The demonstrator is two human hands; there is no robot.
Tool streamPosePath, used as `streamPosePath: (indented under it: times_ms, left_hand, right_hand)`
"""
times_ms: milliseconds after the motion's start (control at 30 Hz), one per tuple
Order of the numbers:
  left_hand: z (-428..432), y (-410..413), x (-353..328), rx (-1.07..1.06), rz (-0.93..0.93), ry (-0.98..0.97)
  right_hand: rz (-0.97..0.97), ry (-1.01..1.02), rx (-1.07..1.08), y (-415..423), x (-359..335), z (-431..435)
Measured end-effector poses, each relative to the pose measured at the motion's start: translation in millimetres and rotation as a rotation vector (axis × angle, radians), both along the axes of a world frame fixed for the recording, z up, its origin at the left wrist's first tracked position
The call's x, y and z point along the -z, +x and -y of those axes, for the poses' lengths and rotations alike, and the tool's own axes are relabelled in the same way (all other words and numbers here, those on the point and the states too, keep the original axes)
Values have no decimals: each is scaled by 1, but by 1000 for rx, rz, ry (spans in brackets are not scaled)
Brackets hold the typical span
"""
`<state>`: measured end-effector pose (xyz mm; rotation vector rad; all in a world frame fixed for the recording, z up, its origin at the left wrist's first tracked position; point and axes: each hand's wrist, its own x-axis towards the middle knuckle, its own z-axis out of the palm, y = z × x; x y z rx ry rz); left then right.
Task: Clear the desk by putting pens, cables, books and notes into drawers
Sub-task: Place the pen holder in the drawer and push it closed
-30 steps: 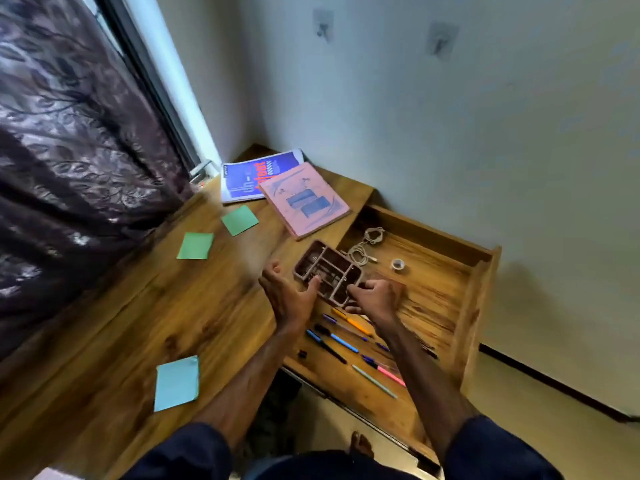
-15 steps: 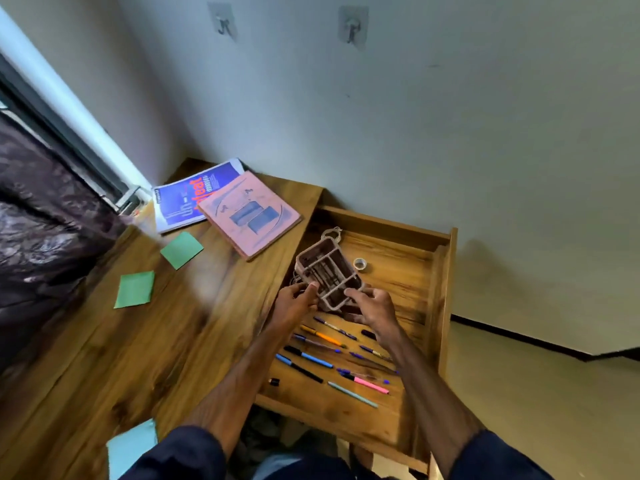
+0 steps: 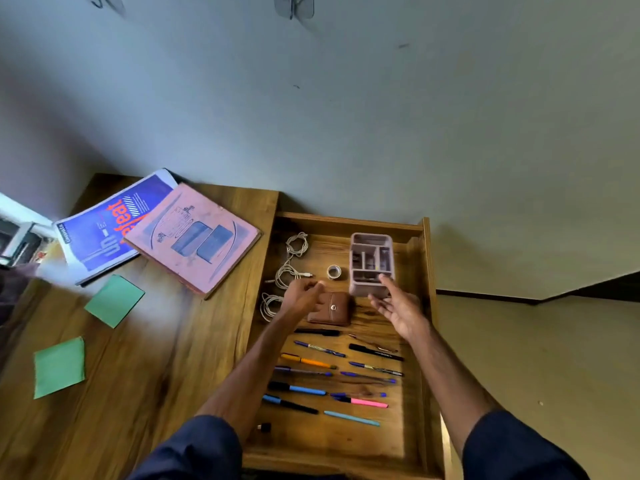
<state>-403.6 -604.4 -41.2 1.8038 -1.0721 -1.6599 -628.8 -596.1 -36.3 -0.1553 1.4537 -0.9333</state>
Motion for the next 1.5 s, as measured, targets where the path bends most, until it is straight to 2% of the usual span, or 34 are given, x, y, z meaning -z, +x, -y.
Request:
streamPosePath:
  times_ms: [167, 333, 633, 967, 1000, 1067, 1133, 1200, 1267, 1333, 1400, 1500]
  left_hand:
    - [-3, -8, 12, 99, 26, 47]
    - [0, -13, 15, 141, 42, 84]
    - [1, -14, 24, 149, 58, 79]
    - [-6, -14, 27, 137, 57, 88]
    - [-8, -15, 28, 117, 51, 105]
    - [-11, -15, 31, 83, 23, 138]
    - [-14, -16, 33, 86, 31, 146]
    - [-17, -17, 34, 110, 63, 132]
    - [-19, -19, 33, 120, 75, 121]
    - [-21, -21, 32, 117, 73, 123]
    - [-23, -22, 31, 109, 61, 121]
    - [-26, -22, 29, 115, 50, 100]
  right_hand:
    - [-43, 109, 128, -13, 10, 17]
    - [-47, 175, 144, -10, 17, 26]
    - [-158, 191, 196, -12, 35, 30]
    - [-188, 179, 173, -15, 35, 32]
    - [-262, 185, 120, -14, 36, 32]
    - [-614, 177, -86, -10, 37, 29]
    - [-1018, 28, -300, -5, 37, 26]
    - [-1250, -172, -539, -4, 38, 25]
    - [-1355, -289, -853, -6, 39, 27]
    - [-1461, -287, -1113, -10, 37, 31]
    - [-1514, -239, -1188, -11, 34, 37]
    - [-1502, -156, -1154, -4, 25, 48]
